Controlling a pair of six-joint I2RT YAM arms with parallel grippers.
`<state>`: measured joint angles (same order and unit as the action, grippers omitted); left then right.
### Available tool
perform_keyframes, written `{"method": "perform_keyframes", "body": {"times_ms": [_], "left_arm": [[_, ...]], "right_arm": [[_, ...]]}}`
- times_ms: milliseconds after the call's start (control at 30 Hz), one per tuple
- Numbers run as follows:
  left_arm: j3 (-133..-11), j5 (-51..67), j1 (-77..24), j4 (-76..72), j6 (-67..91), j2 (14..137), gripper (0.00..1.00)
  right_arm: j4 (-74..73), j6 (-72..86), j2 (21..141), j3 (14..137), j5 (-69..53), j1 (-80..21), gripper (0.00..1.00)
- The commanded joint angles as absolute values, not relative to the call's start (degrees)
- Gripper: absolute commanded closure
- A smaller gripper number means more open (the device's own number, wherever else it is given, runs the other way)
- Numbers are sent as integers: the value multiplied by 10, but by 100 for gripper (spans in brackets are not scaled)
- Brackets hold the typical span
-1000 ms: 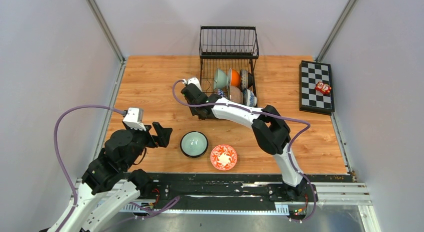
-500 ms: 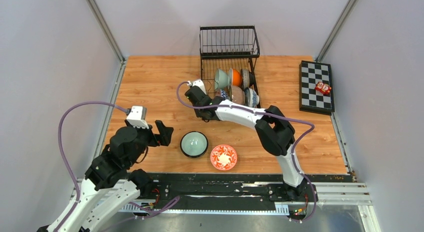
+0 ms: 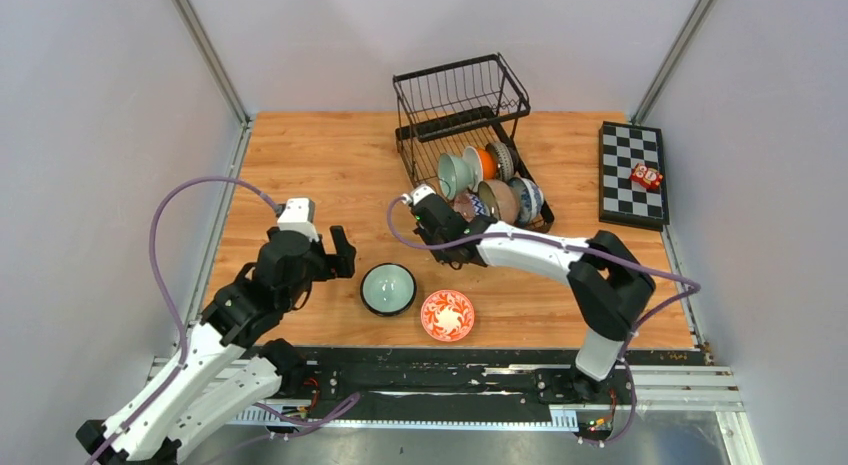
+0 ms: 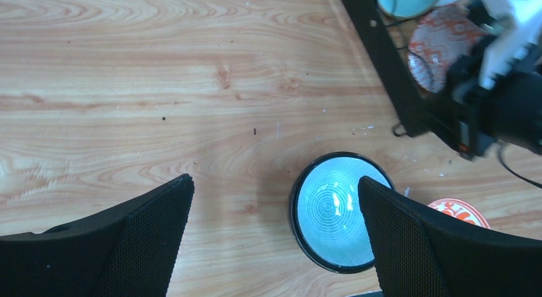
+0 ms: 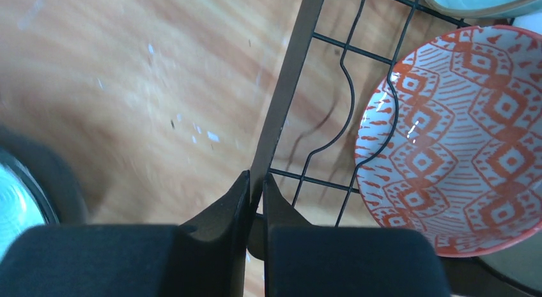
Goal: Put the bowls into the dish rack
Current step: Adjust the dish rack at the center of the board.
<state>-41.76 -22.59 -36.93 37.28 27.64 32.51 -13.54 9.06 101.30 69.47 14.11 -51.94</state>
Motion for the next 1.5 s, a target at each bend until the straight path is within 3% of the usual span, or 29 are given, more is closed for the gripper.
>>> {"method": "perform_keyframes", "body": {"times_ms": [0, 400, 1100, 1467], "left_arm": [[-432, -255, -368, 317, 290, 387, 0], [-522, -246, -318, 205, 267, 615, 1], [-731, -7, -158, 71, 249, 975, 7], [-852, 84, -124, 77, 226, 1124, 11]], "right_arm": [[-149, 3, 920, 629, 85, -529, 97], [-176, -66, 745, 492, 71, -528, 97], [-183, 41, 539, 383, 75, -530, 97], [-199, 169, 429, 361, 131, -529, 72]]}}
